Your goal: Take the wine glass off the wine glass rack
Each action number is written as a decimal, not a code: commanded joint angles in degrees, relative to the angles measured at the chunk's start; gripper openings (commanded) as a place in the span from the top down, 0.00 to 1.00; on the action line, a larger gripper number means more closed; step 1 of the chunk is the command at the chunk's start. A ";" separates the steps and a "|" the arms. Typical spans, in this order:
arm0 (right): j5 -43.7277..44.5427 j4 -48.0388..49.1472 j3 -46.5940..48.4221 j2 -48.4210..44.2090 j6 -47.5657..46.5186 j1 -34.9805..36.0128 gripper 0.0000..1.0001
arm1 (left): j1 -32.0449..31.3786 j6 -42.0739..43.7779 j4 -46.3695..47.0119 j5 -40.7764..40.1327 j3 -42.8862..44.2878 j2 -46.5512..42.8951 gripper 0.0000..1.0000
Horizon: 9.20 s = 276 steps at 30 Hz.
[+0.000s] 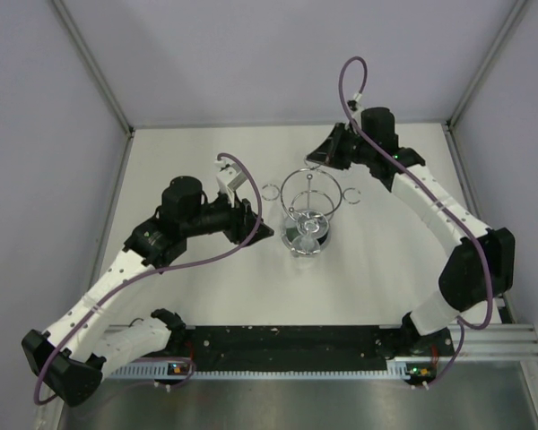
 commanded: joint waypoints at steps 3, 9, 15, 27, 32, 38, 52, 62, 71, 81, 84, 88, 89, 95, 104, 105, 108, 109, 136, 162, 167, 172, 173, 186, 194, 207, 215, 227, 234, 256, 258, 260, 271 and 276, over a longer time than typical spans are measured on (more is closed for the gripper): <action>1.75 0.64 -0.20 -4.03 -0.07 0.59 1.00 | 0.12 -0.27 1.02 0.33 -0.31 -0.22 0.41; 3.25 1.43 1.21 -4.74 -0.68 0.50 1.00 | 0.12 -0.27 1.02 0.16 -0.39 0.13 0.41; 2.37 2.40 5.68 -1.50 0.28 -0.03 1.00 | 0.12 -0.18 1.10 0.16 -0.31 0.48 0.41; -1.23 16.89 7.18 -0.08 1.52 -1.35 1.00 | 0.12 -0.18 1.54 0.69 -0.48 0.04 0.41; -1.76 20.06 6.75 -5.87 -1.82 -1.35 1.00 | 0.12 -1.14 3.03 -0.19 -0.66 -1.10 0.41; -3.86 16.39 6.14 -18.52 -8.49 -1.26 1.00 | 0.12 -5.97 2.69 1.47 3.72 -1.37 0.41; -25.21 4.87 -1.86 -40.42 -22.64 1.73 1.00 | 0.12 -42.96 28.41 15.89 6.64 -0.05 0.36; -26.56 -2.34 -3.80 -41.75 -38.90 11.47 1.00 | 0.12 -57.04 39.52 19.23 4.26 2.24 0.36; -17.68 -7.62 -2.39 -37.79 -51.91 21.41 1.00 | 0.12 -57.66 38.37 18.36 4.09 3.82 0.37; -5.64 -7.80 -2.13 -34.63 -57.28 30.29 1.00 | 0.12 -58.45 40.74 17.21 2.86 6.89 0.37; -2.39 -7.88 -1.87 -33.31 -58.51 32.49 1.00 | 0.21 -58.54 41.01 17.03 2.77 7.77 0.37; 1.74 -7.62 -2.22 -32.08 -59.83 34.33 1.00 | 0.12 -58.36 40.66 16.25 3.03 8.30 0.38; 2.80 -7.36 -2.48 -31.82 -60.27 34.86 1.00 | 0.12 -58.27 40.57 16.16 3.12 8.30 0.39; 10.71 -7.00 -3.18 -31.81 -62.64 38.11 1.00 | 0.03 -57.66 39.08 15.10 3.74 8.83 0.48; 17.57 -7.00 -3.63 -30.85 -64.93 41.19 1.00 | 0.03 -57.40 38.90 14.75 4.00 9.36 0.66; 17.83 -7.09 -3.89 -30.93 -65.10 41.28 1.00 | 0.03 -57.22 38.72 14.75 4.00 9.53 0.69; 18.19 -7.53 -4.06 -30.93 -65.10 41.54 1.00 | 0.12 -56.87 38.55 14.49 3.91 9.45 0.76; 18.36 -7.62 -4.24 -31.02 -65.11 41.63 1.00 | 0.12 -56.87 38.63 14.57 3.83 9.45 0.78; 23.37 -22.29 9.81 -37.35 -47.01 42.07 0.33 | 0.03 -43.70 29.25 23.45 5.49 7.78 1.00; 21.01 -33.54 36.36 -21.27 -29.16 42.07 0.35 | -2.08 -13.10 4.18 36.19 -0.83 -7.87 1.00; 19.86 -36.09 37.33 -20.04 -26.53 41.98 0.36 | -2.07 -12.49 4.09 37.16 -1.36 -8.48 1.00; 18.28 -36.71 37.33 -18.19 -25.56 41.99 0.37 | -2.16 -11.52 4.18 38.21 -1.19 -9.01 1.00; 18.36 -36.80 37.16 -17.75 -25.56 42.07 0.37 | -2.16 -11.25 4.01 38.30 -1.36 -9.19 1.00; 13.10 -36.80 35.40 -15.55 -25.12 41.98 0.45 | -2.16 -9.32 2.69 37.34 -2.24 -11.30 1.00; 6.77 -36.89 33.38 -16.52 -23.89 40.41 0.62 | -2.16 -7.65 1.90 36.81 -2.33 -10.86 1.00; 2.46 -36.36 30.39 -17.40 -24.06 37.33 1.00 | -2.16 -4.05 1.81 37.25 -4.00 -10.86 0.86; -1.23 -34.08 26.44 -20.12 -23.53 35.75 1.00 | -2.25 -4.66 7.95 38.13 -5.93 -12.18 0.49; 0.95 -36.18 26.17 -26.44 -23.36 35.13 1.00 | -2.25 -1.67 4.62 22.25 -2.77 -7.69 0.47; 7.36 -38.29 25.99 -29.52 -24.41 35.13 1.00 | -2.16 -3.17 5.06 4.22 1.53 -9.88 0.48; 50.08 -13.18 19.40 -30.59 -36.08 35.13 1.00 | -2.16 -0.80 4.62 -17.68 1.10 -12.36 0.46; 52.28 -9.92 20.80 -27.26 -38.90 35.13 1.00 | -2.16 -0.09 4.01 -18.03 0.84 -11.48 0.47; 53.43 -8.68 23.34 -23.13 -42.25 33.99 1.00 | -2.16 0.26 2.78 -18.21 0.92 -10.69 0.47; 36.83 -8.06 35.04 -1.33 -33.38 15.63 1.00 | -2.16 1.05 0.93 -17.25 -0.04 -10.51 0.47; 30.94 -9.28 37.85 5.44 -30.92 10.35 1.00 | -2.16 0.79 0.49 -15.49 -0.22 -9.72 0.46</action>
